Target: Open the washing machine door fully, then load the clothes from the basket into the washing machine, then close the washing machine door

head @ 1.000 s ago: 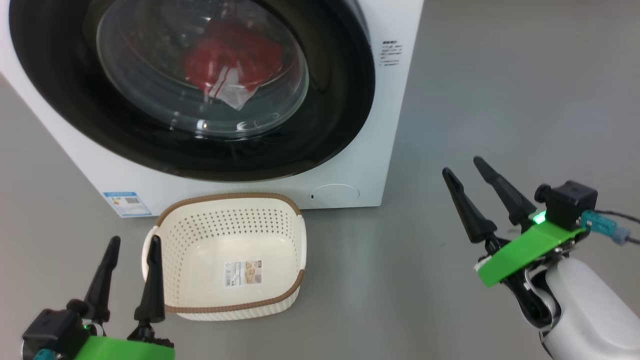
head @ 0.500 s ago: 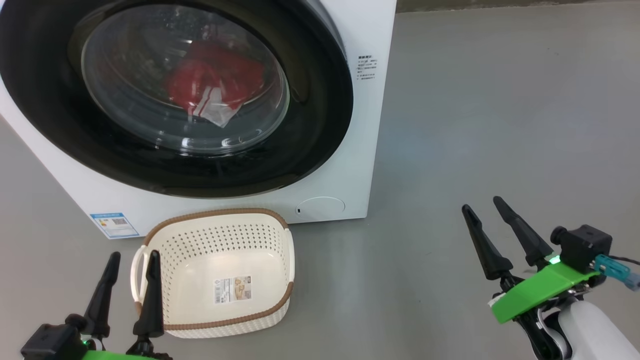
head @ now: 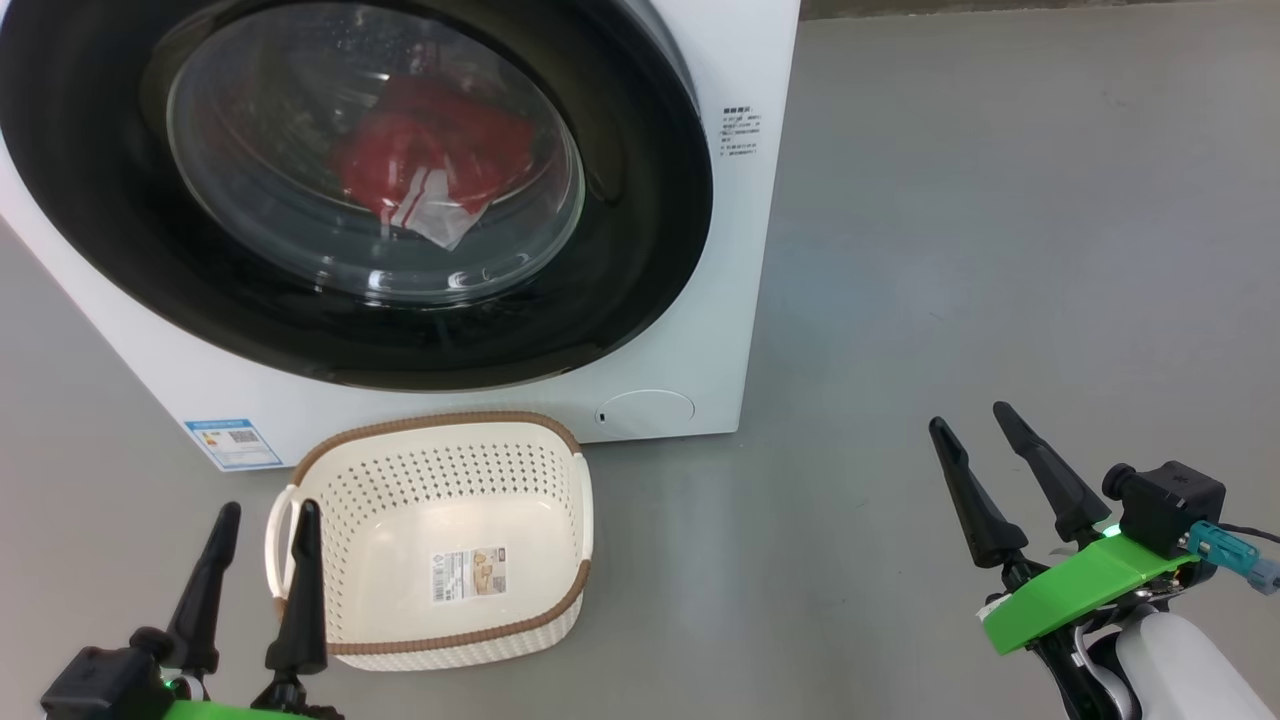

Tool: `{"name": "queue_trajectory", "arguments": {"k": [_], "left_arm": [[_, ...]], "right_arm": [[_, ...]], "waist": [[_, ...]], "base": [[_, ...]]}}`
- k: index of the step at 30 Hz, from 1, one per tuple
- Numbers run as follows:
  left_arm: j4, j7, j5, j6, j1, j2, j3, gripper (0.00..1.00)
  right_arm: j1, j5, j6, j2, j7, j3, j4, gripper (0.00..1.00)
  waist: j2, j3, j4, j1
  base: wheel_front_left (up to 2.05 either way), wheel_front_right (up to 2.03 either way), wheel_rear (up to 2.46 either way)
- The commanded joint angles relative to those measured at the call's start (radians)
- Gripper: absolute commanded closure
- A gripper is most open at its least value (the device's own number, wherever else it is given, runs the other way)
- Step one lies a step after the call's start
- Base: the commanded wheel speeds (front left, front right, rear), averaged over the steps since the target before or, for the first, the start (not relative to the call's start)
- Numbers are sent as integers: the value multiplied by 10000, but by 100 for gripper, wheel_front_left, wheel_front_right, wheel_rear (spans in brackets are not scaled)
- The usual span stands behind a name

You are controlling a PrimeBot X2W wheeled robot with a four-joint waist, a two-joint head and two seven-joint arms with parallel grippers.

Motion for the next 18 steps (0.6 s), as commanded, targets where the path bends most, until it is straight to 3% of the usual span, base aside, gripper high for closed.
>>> {"name": "queue_trajectory", "arguments": {"k": [1,18], "left_arm": [[-235,-92,74,-31,-256,235,326,0],[-200,-92,162,-31,-244,235,337,0]], "right_arm": [[69,-80,-25,-68,-48,103,-249,0],[61,-200,-25,-67,-48,172,-200,0]], "waist": [[-1,-12,13,0],[-1,21,25,0]], "base": [[0,0,0],[0,0,0]]}}
